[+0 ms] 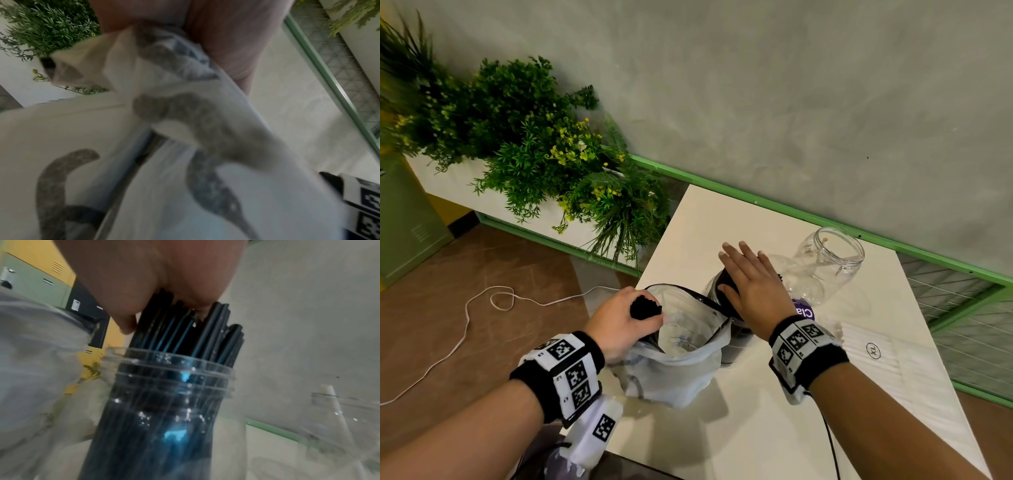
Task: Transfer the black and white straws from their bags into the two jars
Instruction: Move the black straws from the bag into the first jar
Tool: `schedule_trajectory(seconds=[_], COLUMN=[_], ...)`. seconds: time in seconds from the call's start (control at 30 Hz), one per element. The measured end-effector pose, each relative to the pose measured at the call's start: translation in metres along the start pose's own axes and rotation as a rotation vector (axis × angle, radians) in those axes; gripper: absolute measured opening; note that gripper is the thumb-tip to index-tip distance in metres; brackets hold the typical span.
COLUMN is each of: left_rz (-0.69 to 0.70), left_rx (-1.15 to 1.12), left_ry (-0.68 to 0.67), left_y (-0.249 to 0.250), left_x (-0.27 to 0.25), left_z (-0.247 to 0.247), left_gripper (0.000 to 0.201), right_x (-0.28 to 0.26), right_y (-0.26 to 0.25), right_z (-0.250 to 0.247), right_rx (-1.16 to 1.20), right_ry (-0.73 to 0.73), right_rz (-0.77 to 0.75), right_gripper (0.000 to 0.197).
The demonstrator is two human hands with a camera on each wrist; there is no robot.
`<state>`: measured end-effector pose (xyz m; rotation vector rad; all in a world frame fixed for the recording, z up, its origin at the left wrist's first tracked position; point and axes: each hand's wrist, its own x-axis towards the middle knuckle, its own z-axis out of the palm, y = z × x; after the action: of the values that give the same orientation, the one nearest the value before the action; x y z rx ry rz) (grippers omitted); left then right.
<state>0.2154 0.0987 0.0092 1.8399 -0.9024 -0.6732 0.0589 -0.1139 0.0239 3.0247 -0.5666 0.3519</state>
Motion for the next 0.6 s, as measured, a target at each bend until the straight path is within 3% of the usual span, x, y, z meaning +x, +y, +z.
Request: schedule_trajectory(seconds=[0.17,0.37,0.6], left_rz=[0.003,0.004,0.018], left_rx=[-0.001,-0.016,0.017], left_ry=[0.005,0.001,-0.015], left_y=[0.000,-0.001,-0.002], left_x=[0.000,0.003,0.004], left_z=[-0.001,-0.001,0.001], left_gripper=[0.043,0.046,0.041], right_x=[-0.005,-0.018,-0.014], right_y=[0.006,0.015,0.022], right_z=[0.002,-0.004,0.002], right_rx=[-0.041,0.076,0.073], right_ry=[-0.060,0.021,-0.020], right_rz=[0.048,0.217,0.181], right_gripper=[0.061,0.068,0.072])
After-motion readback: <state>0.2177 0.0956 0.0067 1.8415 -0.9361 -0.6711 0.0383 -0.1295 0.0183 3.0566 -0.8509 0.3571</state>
